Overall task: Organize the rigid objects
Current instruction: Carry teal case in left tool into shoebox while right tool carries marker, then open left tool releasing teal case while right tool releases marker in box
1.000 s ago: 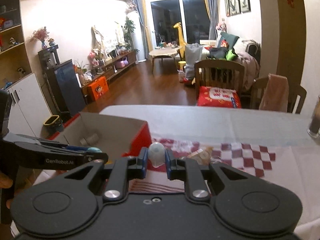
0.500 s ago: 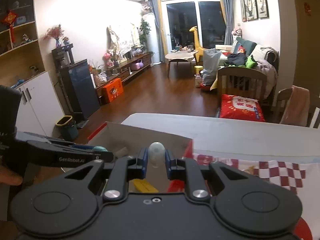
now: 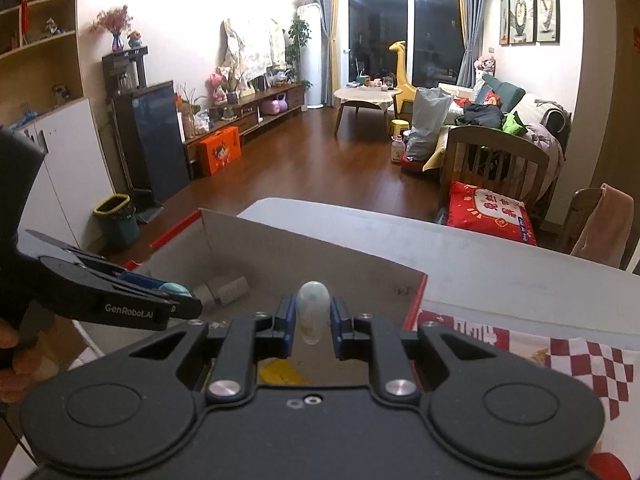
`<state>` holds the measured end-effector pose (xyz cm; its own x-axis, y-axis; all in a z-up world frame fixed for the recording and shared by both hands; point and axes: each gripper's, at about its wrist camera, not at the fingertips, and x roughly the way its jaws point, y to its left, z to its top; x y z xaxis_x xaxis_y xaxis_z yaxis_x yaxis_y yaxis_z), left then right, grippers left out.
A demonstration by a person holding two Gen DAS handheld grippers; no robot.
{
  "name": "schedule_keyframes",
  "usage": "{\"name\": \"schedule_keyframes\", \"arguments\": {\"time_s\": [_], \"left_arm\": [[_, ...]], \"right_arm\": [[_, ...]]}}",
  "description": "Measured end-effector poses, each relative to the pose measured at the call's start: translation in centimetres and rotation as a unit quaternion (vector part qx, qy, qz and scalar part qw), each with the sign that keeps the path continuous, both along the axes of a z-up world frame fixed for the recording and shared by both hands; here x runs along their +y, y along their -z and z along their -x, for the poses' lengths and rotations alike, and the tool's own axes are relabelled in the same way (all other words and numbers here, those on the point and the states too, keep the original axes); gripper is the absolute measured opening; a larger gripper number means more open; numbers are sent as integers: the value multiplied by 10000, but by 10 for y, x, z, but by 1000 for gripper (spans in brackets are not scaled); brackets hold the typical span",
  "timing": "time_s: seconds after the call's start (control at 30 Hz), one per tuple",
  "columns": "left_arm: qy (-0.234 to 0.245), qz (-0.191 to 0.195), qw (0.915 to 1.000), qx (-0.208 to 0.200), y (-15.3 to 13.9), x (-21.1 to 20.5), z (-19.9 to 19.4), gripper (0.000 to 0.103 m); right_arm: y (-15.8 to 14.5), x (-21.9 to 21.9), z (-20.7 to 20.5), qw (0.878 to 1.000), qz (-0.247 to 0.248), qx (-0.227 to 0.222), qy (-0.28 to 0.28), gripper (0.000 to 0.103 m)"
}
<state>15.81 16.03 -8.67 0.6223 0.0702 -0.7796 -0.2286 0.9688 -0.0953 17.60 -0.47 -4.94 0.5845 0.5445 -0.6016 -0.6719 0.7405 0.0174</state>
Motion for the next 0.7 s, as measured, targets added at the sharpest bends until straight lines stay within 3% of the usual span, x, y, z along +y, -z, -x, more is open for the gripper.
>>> {"name": "schedule_keyframes", "arguments": {"time_s": [0.37, 0.5, 0.7], "left_arm": [[100, -51, 9997, 237, 23, 5, -18, 38], [118, -11, 9995, 308, 27, 5, -22, 38], [76, 129, 9987, 486, 35, 9, -25, 38]], "right_arm": [[28, 23, 3, 9986, 473, -51, -212, 17], [38, 27, 8, 9953, 938, -19, -251, 17], [45, 31, 6, 9934, 1052, 426, -182, 17]]}}
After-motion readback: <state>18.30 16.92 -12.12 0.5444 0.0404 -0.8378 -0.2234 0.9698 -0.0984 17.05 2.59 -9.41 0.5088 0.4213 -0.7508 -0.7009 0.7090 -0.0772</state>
